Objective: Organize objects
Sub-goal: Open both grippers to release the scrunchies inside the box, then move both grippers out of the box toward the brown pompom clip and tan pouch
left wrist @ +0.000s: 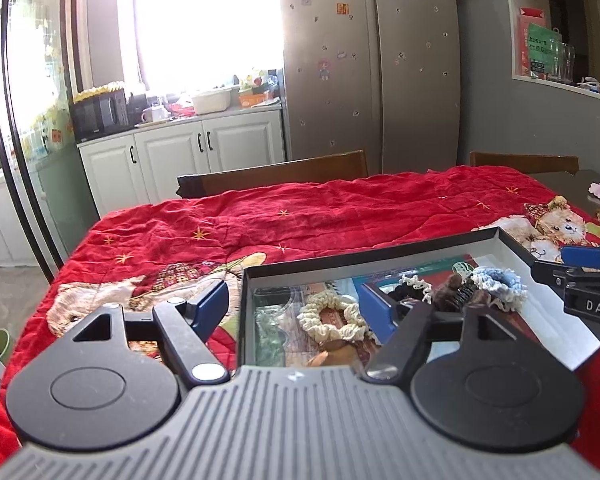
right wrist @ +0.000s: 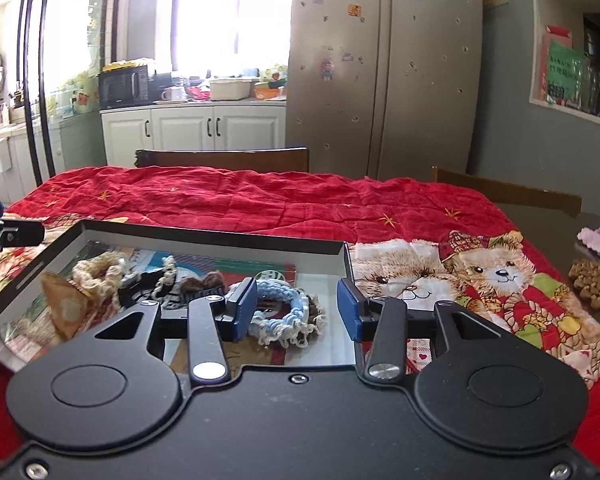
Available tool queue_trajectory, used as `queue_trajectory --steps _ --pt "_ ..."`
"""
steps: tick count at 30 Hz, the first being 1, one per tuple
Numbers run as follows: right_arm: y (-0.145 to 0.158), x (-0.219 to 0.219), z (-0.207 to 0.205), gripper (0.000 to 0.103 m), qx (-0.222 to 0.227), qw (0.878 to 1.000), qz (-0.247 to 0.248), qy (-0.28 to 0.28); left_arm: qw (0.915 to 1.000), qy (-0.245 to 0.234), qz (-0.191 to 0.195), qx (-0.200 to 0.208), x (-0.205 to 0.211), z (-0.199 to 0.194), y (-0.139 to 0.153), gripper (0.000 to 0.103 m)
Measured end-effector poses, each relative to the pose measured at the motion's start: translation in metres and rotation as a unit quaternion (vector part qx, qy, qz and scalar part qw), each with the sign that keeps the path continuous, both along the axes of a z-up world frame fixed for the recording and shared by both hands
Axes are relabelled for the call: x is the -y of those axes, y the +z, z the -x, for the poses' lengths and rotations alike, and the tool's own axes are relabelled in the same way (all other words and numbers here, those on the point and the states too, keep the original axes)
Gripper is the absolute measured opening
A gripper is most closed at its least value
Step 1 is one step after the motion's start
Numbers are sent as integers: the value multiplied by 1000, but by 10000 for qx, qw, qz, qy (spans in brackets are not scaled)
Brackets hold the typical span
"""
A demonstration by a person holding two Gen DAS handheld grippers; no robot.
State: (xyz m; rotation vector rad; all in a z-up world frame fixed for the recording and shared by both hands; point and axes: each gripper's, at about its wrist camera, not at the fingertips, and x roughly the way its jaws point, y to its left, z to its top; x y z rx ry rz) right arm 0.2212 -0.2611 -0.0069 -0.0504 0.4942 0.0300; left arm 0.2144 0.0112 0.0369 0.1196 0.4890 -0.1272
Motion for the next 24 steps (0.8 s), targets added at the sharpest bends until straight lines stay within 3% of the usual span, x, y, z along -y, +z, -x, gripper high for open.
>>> queue_trajectory --steps 13,24 --pt "15 -6 51 47 21 9994 131 327 9996 -264 29 -32 -8 48 -5 84" --pt "24 -9 108 49 159 9968 212 757 9970 -778 -19 -34 -5 94 -8 84"
